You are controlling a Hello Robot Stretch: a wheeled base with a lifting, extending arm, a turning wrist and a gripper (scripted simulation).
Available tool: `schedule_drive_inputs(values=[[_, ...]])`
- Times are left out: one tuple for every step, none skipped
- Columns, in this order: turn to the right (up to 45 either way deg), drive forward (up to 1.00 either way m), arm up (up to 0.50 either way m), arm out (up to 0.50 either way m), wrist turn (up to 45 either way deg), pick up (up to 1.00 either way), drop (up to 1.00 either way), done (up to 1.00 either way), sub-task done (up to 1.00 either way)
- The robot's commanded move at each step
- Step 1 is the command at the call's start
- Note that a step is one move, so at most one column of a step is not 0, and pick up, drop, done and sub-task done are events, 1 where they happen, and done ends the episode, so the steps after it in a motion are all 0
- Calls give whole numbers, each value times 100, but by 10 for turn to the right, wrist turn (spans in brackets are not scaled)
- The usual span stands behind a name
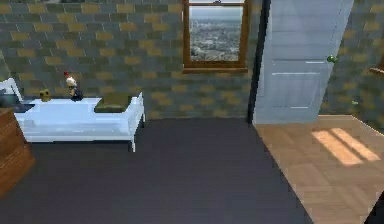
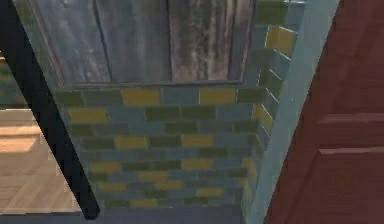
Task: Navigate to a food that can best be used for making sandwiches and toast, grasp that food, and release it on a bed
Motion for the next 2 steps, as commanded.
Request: schedule_drive_inputs(values=[[-450,0,0,0,0,0,0,0,0],[-450,0,0,0,0,0,0,0,0]])
